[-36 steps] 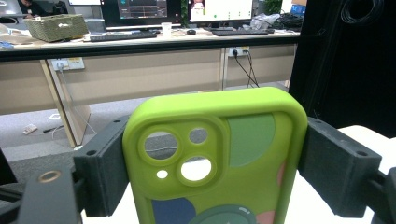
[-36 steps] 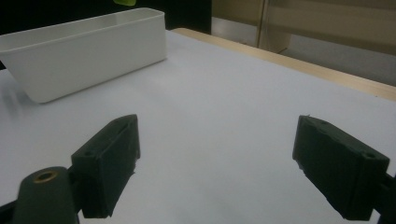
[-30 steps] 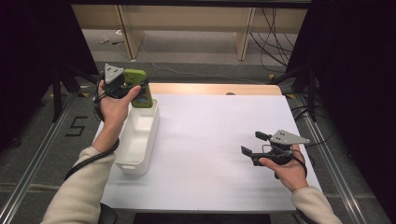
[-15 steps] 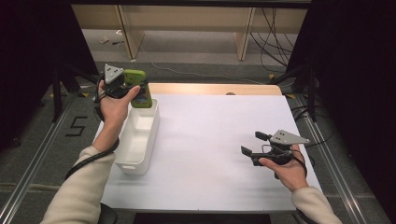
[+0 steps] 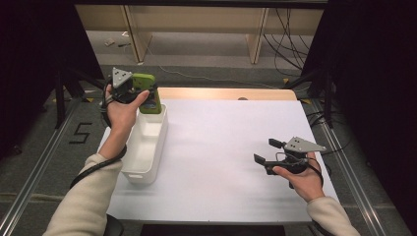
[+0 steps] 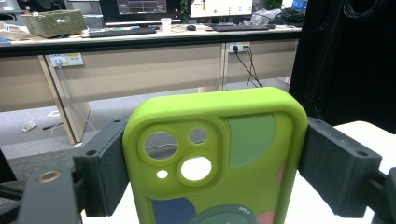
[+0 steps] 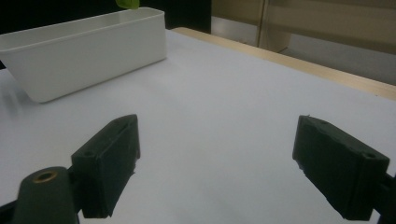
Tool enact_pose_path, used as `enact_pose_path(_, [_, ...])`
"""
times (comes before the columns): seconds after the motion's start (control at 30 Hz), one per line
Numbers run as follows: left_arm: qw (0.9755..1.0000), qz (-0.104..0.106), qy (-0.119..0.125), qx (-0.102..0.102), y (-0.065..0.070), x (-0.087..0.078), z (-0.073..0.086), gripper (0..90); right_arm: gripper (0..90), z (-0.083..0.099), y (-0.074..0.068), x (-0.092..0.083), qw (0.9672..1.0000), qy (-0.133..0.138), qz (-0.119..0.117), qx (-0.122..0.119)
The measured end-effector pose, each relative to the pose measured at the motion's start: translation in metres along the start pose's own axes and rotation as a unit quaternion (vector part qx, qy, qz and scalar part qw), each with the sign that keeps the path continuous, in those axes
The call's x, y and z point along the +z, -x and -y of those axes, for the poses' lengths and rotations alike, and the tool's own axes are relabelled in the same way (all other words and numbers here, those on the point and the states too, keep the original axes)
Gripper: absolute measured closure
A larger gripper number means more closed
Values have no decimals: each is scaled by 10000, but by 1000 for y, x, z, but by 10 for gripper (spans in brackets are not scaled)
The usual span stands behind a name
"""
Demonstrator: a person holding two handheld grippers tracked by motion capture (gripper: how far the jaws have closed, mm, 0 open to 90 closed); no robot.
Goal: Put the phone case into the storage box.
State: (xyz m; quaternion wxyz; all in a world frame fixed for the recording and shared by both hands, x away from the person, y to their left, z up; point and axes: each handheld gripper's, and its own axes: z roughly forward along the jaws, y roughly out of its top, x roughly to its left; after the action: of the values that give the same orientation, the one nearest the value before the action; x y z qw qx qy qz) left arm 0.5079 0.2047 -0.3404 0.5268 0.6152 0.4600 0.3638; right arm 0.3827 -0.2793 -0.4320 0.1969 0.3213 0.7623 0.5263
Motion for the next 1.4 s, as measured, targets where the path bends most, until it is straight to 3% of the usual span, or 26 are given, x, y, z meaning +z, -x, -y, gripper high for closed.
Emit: enact_pose_path(1.4, [10000,-27,-42,-40,-4,7,2,166,160,0,0,0,10000,0,-15,4])
